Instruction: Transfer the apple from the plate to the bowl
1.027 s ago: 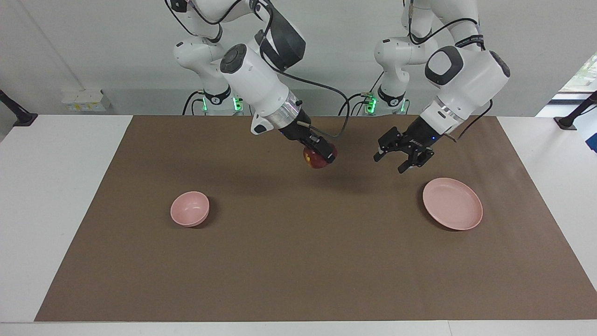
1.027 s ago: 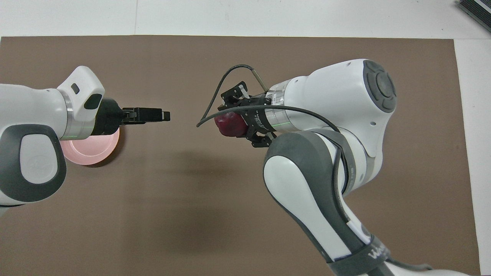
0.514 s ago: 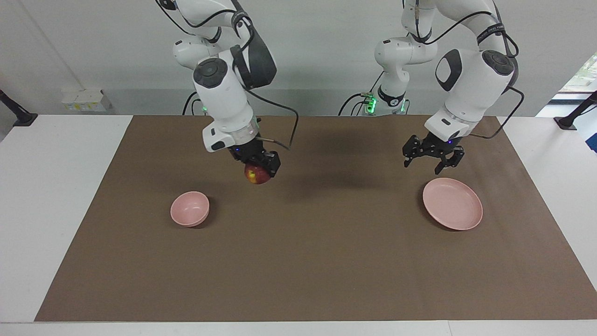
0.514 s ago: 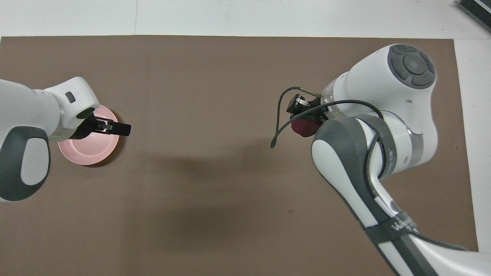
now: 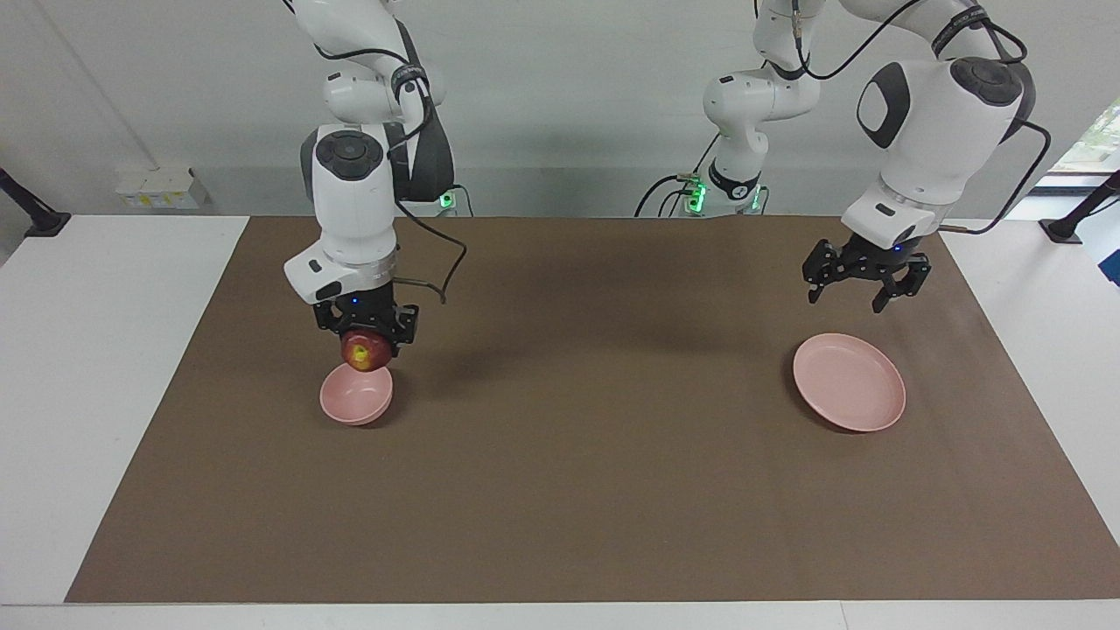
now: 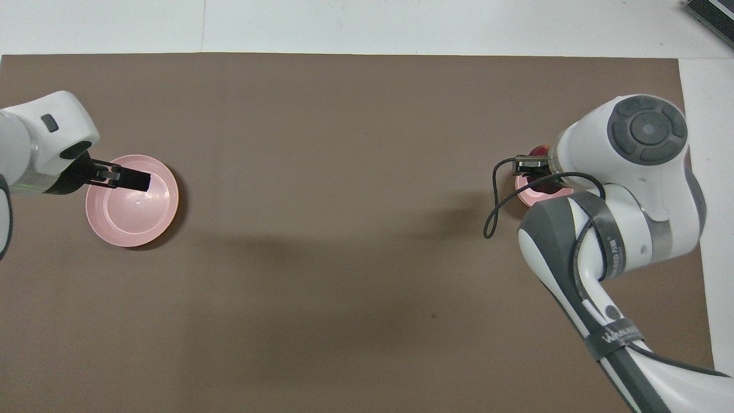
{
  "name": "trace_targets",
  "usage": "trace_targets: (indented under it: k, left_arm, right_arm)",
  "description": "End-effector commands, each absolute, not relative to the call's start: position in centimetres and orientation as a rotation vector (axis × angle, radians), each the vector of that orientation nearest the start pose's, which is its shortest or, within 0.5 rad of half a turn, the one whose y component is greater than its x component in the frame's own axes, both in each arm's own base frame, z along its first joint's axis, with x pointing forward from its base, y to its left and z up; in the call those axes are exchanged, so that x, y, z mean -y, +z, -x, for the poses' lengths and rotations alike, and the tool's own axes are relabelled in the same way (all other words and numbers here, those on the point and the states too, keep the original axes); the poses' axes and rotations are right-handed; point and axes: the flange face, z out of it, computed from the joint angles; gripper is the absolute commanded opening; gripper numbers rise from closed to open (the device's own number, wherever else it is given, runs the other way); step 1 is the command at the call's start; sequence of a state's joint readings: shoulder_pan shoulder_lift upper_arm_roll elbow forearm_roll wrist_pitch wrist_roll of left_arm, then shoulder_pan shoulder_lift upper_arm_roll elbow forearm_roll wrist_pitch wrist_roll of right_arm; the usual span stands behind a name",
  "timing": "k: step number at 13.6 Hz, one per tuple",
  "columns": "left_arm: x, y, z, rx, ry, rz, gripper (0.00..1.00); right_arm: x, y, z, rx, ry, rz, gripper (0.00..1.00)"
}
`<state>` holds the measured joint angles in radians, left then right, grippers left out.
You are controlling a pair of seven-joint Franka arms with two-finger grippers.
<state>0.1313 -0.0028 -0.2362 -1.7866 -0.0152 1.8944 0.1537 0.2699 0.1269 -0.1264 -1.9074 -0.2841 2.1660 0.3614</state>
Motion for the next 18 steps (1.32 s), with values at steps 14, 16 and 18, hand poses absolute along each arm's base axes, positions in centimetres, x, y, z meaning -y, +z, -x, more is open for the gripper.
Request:
trace_targets:
  k: [14, 16, 18]
  left_arm:
    - [3.8, 58.0, -58.5, -0.345, -0.207, 3.117, 1.0]
    - [3.4, 58.4, -58.6, -0.333, -0.219, 3.118, 1.0]
    - [3.8, 58.7, -58.6, -0.342, -0.226, 3.116, 1.0]
  right_arm:
    - [-4.0, 34.9, -58.2, -0.104, -0.245, 3.289, 0.0]
    - [-3.5, 34.2, -58.3, -0.102, -0.22, 3.287, 0.12]
    - [-3.1, 34.0, -58.6, -0.118, -0.199, 3.249, 0.25]
